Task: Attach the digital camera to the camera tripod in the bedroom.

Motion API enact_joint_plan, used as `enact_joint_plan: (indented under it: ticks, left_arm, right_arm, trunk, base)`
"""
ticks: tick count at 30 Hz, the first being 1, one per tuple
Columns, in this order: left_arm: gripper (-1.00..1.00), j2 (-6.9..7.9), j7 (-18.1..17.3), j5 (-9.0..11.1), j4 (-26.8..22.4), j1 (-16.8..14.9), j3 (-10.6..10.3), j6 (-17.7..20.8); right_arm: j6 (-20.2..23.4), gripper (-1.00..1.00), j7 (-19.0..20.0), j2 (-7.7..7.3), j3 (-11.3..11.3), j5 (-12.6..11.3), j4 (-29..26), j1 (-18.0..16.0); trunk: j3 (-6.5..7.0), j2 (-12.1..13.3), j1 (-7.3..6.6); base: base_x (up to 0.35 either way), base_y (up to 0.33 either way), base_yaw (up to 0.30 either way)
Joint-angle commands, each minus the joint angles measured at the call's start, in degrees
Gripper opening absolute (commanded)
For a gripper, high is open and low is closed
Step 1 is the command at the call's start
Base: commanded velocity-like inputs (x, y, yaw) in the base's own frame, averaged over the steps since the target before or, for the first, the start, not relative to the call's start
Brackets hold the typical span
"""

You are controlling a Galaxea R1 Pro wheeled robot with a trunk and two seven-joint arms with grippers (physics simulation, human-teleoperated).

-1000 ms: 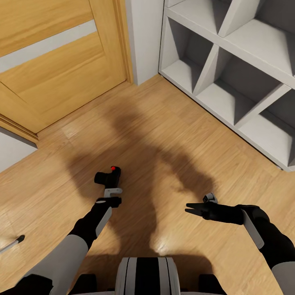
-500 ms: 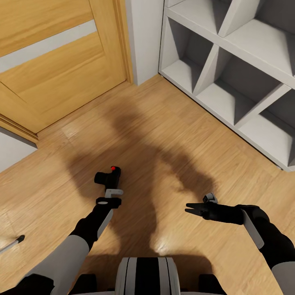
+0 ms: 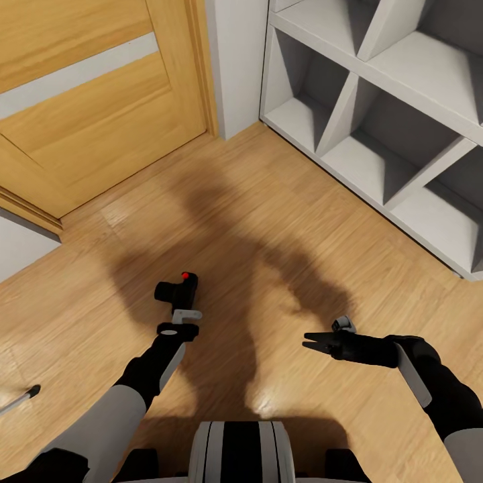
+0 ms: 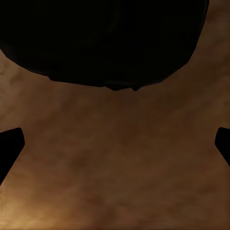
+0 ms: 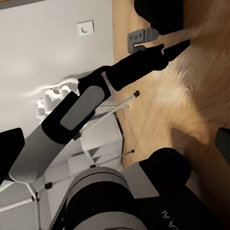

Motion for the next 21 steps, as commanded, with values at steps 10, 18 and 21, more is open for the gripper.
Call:
enact_joint_plan:
  ticks: [10, 18, 21]
  left_arm:
    - [1.0, 0.11, 0.6, -0.9, -0.7, 0.0, -0.3, 0.2]
    - [1.0, 0.13, 0.6, -1.0, -1.0, 0.0, -0.3, 0.2]
    - [1.0, 0.13, 0.6, -0.9, -1.0, 0.0, -0.3, 0.2]
  right_arm:
    - [-0.3, 1.0, 0.0, -0.04, 0.1, -0.3, 0.1, 0.0]
    - [-0.4, 1.0, 0.0, -0.11, 0.1, -0.2, 0.8, 0.0]
    - [-0.4, 1.0, 0.0, -0.12, 0.1, -0.1, 1.2, 0.0]
  trunk:
    - [-0.03, 0.0, -0.01]
    - [-0.03, 0.0, -0.01]
    - [-0.03, 0.0, -0.01]
  base:
    - [0.0, 0.0, 0.0]
    - [0.0, 0.0, 0.0]
    - [0.0, 0.0, 0.0]
